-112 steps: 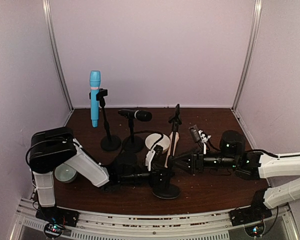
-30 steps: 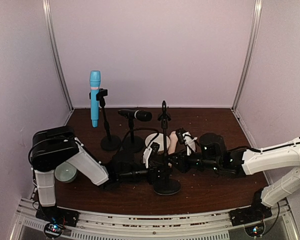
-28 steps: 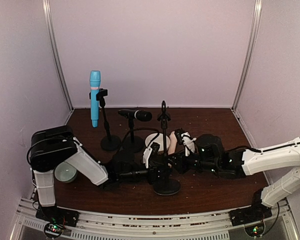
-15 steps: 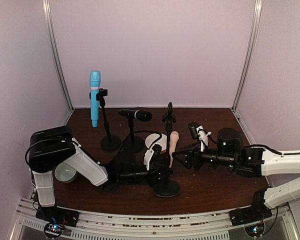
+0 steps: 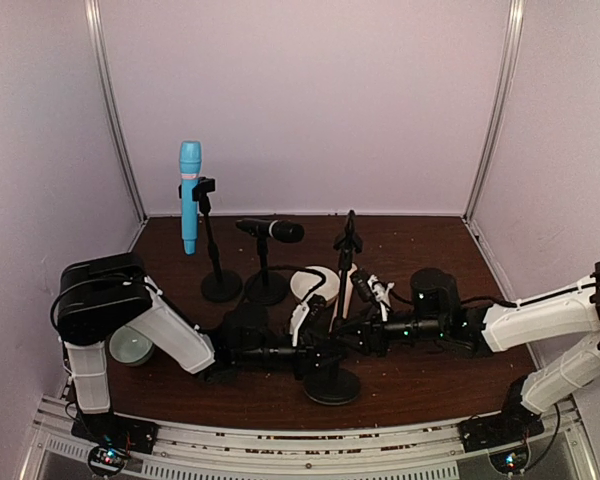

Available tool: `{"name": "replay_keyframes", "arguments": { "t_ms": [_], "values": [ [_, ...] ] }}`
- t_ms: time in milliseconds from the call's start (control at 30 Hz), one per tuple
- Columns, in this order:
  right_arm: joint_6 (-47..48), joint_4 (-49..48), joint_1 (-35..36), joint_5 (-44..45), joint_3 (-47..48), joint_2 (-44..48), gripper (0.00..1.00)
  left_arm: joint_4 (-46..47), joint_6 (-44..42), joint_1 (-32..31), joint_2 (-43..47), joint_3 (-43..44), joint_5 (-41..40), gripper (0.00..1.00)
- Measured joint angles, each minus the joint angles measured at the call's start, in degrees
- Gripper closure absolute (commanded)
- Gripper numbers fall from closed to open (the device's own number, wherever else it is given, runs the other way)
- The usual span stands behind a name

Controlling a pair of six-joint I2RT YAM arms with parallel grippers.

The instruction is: Attach the microphones to the stand

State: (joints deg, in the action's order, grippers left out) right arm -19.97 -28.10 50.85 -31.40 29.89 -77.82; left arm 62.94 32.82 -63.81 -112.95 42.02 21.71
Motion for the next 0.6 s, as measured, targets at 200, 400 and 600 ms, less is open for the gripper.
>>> {"name": "replay_keyframes", "arguments": {
  "t_ms": [200,400,600],
  "values": [
    [-1.77,-3.87,-0.07,-0.94,-0.04,-2.01,0.97,0.26,0.02,0.04,0.00,-0.02,0.07,1.00],
    [-7.02,3.34,6.80,17.07,2.16,-0.81,0.94,-2.19,-0.28,-0.46,0.55,-0.09,-5.16,1.00],
    [-13.77,19.12,18.05,42.86,9.55,-0.63,0.64,-5.49,-3.13,-1.92,2.16,-0.13,-9.79,1.00]
  ]
}}
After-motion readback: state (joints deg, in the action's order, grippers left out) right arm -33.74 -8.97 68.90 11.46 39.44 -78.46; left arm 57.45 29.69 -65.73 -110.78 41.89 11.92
